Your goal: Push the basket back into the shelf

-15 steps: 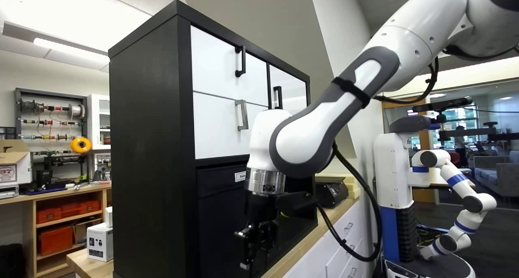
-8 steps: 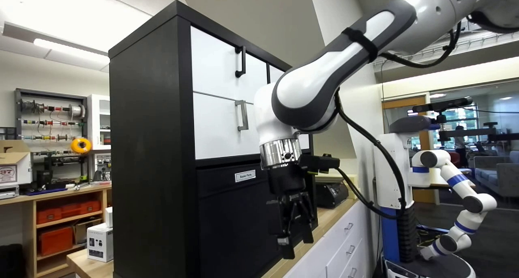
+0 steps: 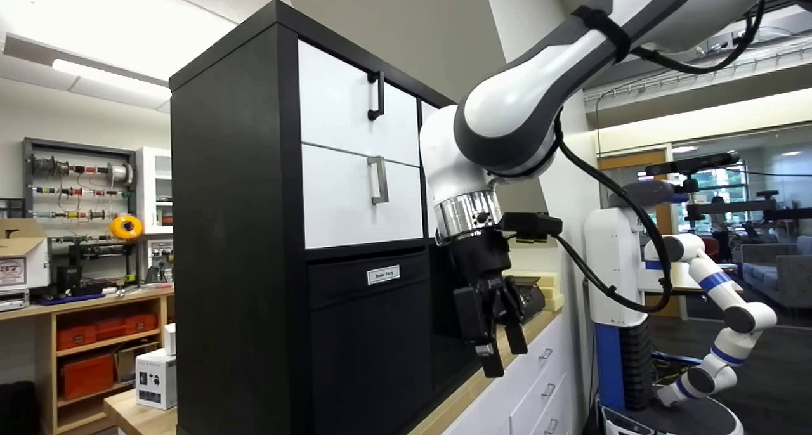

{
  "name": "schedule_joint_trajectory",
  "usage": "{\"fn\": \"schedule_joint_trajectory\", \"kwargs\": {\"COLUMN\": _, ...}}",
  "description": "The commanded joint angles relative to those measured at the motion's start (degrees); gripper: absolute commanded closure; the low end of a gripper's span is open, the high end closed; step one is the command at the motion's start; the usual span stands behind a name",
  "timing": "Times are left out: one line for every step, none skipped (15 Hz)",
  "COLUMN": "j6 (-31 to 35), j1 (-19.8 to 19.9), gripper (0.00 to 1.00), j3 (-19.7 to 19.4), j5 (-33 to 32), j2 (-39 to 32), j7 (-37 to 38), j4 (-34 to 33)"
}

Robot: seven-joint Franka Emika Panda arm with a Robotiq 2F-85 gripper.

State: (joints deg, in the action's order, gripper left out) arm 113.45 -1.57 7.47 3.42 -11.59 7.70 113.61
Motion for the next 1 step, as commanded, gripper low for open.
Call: {"fn": "schedule_joint_trajectory", "kwargs": {"j6": -0.12, "j1": -1.27, "gripper": 0.00, "j3": -1.39, "j5": 0.26, "j2": 0.50, "j7": -0.20, "j4": 0.38}}
